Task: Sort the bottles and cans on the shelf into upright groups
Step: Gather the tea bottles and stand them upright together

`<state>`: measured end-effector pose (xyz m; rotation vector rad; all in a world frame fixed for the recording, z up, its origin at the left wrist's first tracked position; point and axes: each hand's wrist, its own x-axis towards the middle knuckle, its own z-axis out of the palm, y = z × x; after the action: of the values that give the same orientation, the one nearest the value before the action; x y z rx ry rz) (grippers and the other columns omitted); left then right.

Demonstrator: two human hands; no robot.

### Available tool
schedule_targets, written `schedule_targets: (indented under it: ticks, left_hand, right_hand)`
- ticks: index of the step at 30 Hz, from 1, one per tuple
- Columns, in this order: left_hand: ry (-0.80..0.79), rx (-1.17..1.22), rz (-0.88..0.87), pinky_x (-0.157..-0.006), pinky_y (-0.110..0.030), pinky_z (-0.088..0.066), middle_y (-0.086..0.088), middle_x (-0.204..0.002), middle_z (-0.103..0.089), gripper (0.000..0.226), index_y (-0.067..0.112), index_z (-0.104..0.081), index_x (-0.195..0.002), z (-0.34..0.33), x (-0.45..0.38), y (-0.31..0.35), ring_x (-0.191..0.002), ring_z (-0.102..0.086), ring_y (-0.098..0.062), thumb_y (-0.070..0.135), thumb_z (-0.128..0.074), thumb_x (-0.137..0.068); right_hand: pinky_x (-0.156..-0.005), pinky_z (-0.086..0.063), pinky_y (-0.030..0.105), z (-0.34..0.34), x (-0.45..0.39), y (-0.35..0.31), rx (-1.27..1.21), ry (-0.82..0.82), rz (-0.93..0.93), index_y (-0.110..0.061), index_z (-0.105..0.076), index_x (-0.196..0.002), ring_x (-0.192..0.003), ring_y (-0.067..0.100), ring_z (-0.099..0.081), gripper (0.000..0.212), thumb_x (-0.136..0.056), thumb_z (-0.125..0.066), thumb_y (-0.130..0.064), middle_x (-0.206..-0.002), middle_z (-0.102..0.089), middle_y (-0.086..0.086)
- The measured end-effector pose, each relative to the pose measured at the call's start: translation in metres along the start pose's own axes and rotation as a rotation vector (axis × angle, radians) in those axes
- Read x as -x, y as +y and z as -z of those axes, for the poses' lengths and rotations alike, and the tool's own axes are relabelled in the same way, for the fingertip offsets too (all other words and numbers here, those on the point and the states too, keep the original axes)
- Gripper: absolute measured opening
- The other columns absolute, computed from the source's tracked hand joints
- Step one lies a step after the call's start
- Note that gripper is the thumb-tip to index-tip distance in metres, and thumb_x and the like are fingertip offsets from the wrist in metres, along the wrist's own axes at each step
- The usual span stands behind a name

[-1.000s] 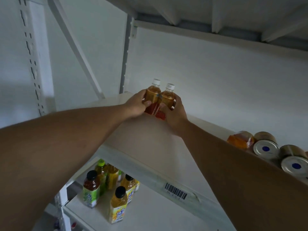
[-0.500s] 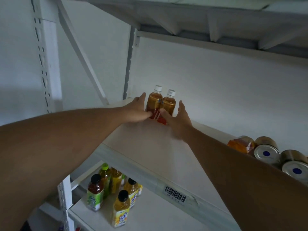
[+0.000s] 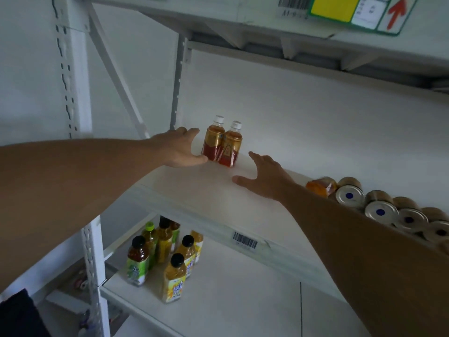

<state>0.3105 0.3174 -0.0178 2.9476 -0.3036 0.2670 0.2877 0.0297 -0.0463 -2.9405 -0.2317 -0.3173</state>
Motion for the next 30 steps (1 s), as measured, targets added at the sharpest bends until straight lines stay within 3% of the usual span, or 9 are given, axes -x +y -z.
schedule_targets:
  ticks: [3,7,11,15,19,24,30]
  left_hand:
    - [0.028,0.023,0.002,-0.116,-0.054,-0.043,-0.012,-0.175,-0.028,0.114,0.034,-0.007,-0.170,0.002,0.025,0.025,-0.157,-0.036,-0.038,0.092,-0.050,-0.082]
    - [0.042,0.050,-0.033,-0.109,-0.051,-0.049,-0.014,-0.161,-0.045,0.113,0.036,-0.013,-0.168,0.012,0.062,0.077,-0.141,-0.051,-0.037,0.093,-0.053,-0.079]
    - [0.011,0.079,-0.028,-0.106,-0.049,-0.048,-0.009,-0.171,-0.032,0.108,0.045,-0.016,-0.165,0.012,0.103,0.150,-0.142,-0.051,-0.036,0.097,-0.049,-0.076]
    - [-0.040,0.106,-0.058,-0.108,-0.053,-0.050,-0.003,-0.170,-0.037,0.106,0.046,-0.023,-0.163,-0.002,0.137,0.227,-0.143,-0.051,-0.033,0.098,-0.048,-0.075]
    - [-0.036,0.066,-0.104,-0.114,-0.055,-0.045,-0.004,-0.175,-0.029,0.112,0.040,-0.013,-0.169,-0.005,0.160,0.286,-0.152,-0.042,-0.033,0.095,-0.050,-0.080]
    - [-0.036,0.054,-0.190,-0.106,-0.051,-0.048,-0.006,-0.165,-0.042,0.108,0.036,-0.025,-0.164,0.007,0.172,0.331,-0.145,-0.048,-0.033,0.094,-0.051,-0.077]
    - [-0.039,0.057,-0.266,-0.109,-0.051,-0.048,-0.004,-0.160,-0.044,0.106,0.037,-0.025,-0.165,0.010,0.170,0.348,-0.142,-0.049,-0.032,0.092,-0.053,-0.080]
  right_hand:
    - [-0.120,-0.035,0.052,0.015,0.033,0.007,0.008,0.007,0.028,-0.029,-0.020,-0.170,-0.157,0.032,-0.032,0.112,-0.084,-0.057,-0.090,-0.175,-0.028,0.006]
    - [-0.119,-0.037,0.056,0.048,0.086,0.032,-0.004,0.038,0.065,-0.029,-0.024,-0.170,-0.154,0.035,-0.036,0.108,-0.085,-0.056,-0.088,-0.173,-0.031,0.008]
    - [-0.116,-0.038,0.054,0.076,0.150,0.076,-0.027,0.050,0.044,-0.027,-0.031,-0.166,-0.150,0.036,-0.040,0.103,-0.086,-0.057,-0.086,-0.166,-0.040,0.010]
    - [-0.106,-0.048,0.050,0.093,0.210,0.121,-0.031,0.062,0.062,-0.029,-0.054,-0.143,-0.137,0.030,-0.050,0.078,-0.084,-0.066,-0.079,-0.147,-0.052,0.003]
    - [-0.106,-0.049,0.051,0.115,0.250,0.150,0.010,0.086,0.017,-0.031,-0.047,-0.152,-0.137,0.033,-0.051,0.088,-0.082,-0.065,-0.081,-0.152,-0.049,0.004]
    - [-0.094,-0.047,0.043,0.137,0.286,0.179,-0.027,0.138,-0.045,-0.031,-0.043,-0.154,-0.134,0.030,-0.052,0.087,-0.084,-0.066,-0.078,-0.149,-0.050,0.001]
    - [-0.101,-0.050,0.048,0.154,0.317,0.200,0.035,0.099,-0.204,-0.032,-0.046,-0.150,-0.134,0.033,-0.053,0.087,-0.080,-0.063,-0.081,-0.148,-0.049,0.005]
